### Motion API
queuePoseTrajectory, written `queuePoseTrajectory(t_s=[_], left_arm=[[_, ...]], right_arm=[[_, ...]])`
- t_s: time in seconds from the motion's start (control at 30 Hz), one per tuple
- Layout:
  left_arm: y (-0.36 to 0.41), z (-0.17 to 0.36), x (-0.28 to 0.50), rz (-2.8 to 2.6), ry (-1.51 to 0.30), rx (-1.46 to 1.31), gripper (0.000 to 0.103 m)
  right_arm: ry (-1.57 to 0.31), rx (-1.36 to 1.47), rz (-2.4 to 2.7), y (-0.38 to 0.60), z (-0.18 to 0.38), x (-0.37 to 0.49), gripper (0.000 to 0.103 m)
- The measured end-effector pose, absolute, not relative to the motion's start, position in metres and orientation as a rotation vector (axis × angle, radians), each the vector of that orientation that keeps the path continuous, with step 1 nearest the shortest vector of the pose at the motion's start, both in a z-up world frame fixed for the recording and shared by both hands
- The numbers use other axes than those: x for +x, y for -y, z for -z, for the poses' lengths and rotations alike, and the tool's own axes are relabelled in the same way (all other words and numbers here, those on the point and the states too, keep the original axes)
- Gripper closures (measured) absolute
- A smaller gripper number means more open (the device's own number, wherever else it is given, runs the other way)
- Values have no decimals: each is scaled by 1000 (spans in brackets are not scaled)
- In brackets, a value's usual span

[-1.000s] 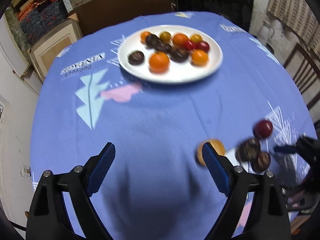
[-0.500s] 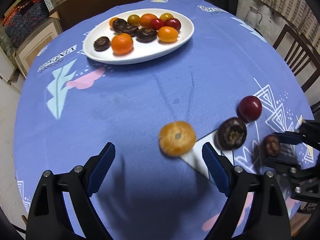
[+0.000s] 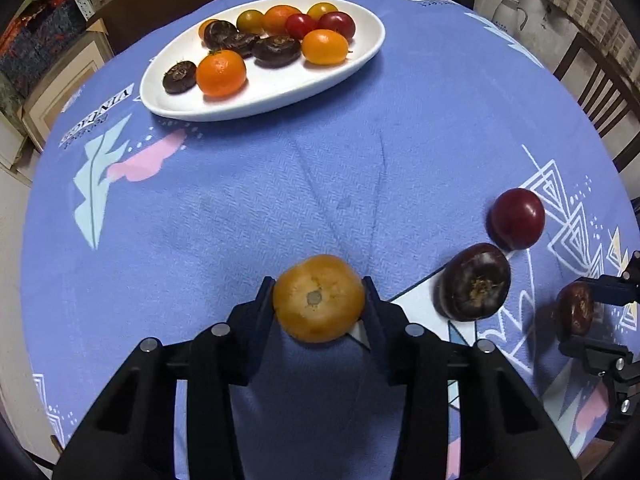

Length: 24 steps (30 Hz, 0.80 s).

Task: Organize fruits
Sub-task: 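Grasp the yellow-orange fruit with the left tool while the right tool grasps a dark purple fruit, then lower both held fruits onto the plate and open both tools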

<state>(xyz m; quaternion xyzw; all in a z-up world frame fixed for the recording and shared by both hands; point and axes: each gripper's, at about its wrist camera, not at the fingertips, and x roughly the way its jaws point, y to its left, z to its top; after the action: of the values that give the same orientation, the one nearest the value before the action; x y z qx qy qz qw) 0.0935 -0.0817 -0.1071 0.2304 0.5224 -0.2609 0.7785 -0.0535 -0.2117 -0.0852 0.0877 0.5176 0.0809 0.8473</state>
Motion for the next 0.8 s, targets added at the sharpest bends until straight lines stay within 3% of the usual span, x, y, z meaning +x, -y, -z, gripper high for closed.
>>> queuePoseTrajectory(t_s=[0.3, 0.8], left_arm=[[58, 57, 100, 564, -1073, 401, 61], [76, -65, 180, 488, -866, 354, 61]], right_arm=[[-1037, 179, -199, 214, 61, -38, 63], [-666, 214, -192, 248, -83, 82, 63]])
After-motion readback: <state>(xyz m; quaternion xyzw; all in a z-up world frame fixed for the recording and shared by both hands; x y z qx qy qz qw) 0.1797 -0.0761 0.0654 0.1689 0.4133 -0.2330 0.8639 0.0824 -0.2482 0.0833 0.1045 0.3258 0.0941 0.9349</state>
